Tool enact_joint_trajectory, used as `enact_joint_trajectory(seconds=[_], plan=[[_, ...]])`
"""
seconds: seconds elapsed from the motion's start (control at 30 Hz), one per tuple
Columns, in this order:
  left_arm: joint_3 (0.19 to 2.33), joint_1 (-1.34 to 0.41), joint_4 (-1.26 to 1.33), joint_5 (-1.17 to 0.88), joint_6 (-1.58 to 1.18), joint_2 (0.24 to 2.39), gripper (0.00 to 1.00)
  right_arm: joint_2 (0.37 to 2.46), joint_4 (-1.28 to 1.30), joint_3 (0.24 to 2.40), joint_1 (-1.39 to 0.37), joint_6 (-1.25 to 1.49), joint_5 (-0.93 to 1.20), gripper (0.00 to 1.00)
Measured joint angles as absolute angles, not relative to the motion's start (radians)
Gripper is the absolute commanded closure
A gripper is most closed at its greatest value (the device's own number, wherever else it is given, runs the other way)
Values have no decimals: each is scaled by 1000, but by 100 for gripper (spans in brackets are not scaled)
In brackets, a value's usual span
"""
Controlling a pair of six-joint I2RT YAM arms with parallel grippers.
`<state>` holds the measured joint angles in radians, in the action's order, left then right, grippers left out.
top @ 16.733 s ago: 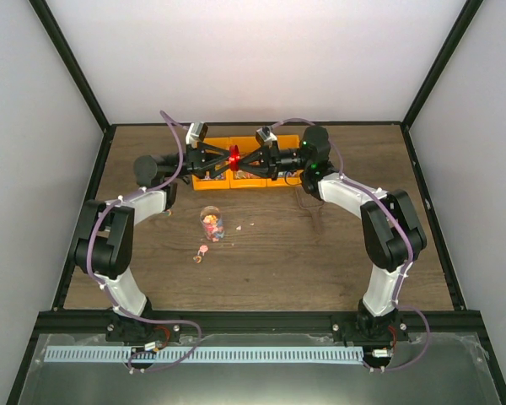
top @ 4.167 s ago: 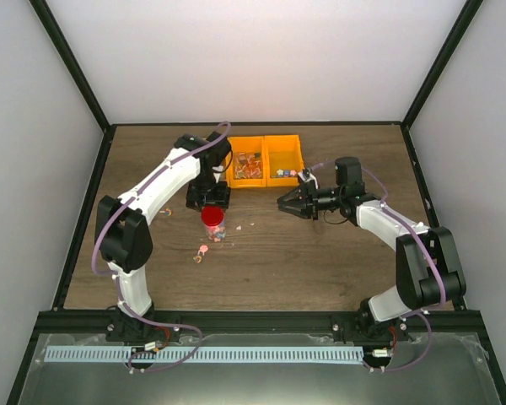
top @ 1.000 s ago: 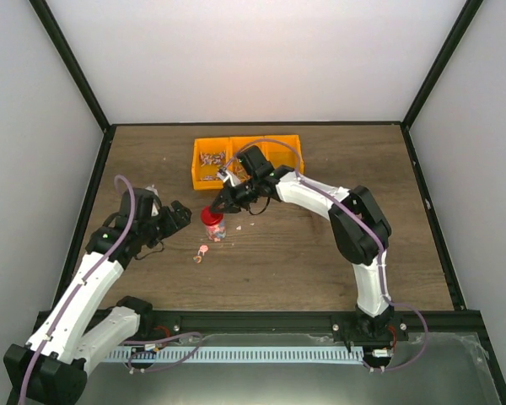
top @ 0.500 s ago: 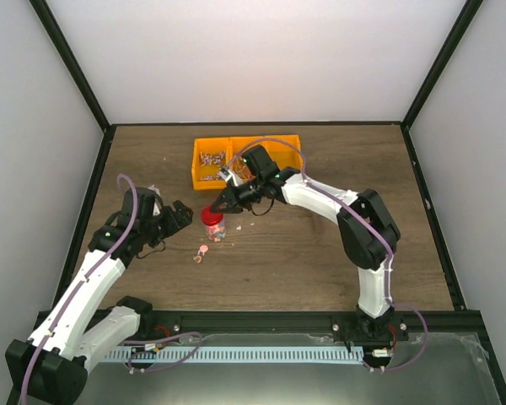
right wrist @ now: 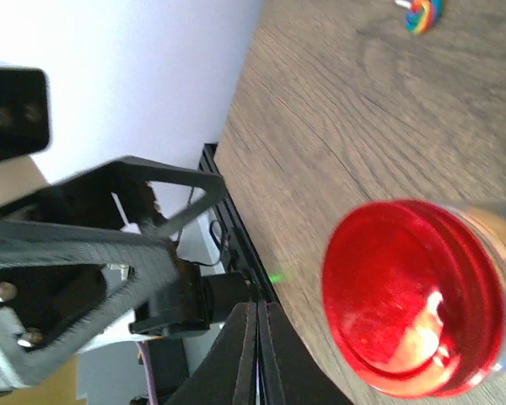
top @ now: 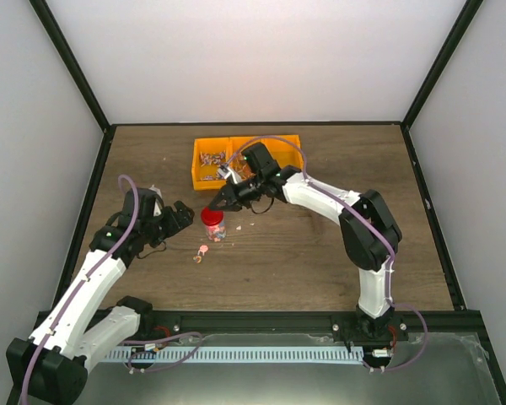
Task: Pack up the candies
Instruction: Screw the bottle lid onto the packing bottle.
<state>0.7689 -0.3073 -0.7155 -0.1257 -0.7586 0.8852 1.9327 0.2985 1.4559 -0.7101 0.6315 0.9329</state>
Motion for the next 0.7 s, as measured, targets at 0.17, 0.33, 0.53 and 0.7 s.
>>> enact_joint_trajectory(seconds=[0.17, 0.33, 0.53, 0.7], plan=[[766, -307, -708, -126, -759, 885, 2, 1933, 290, 1505, -710, 643, 943, 97], [764, -307, -704, -132, -759, 885, 2, 1938, 279, 1489, -710, 645, 949, 97], [760, -307, -704, -135, -759, 885, 2, 1956, 268, 1419, -710, 645, 950, 97], [757, -307, -703, -136, -759, 885, 2, 1973, 256, 1411, -710, 648, 963, 96]])
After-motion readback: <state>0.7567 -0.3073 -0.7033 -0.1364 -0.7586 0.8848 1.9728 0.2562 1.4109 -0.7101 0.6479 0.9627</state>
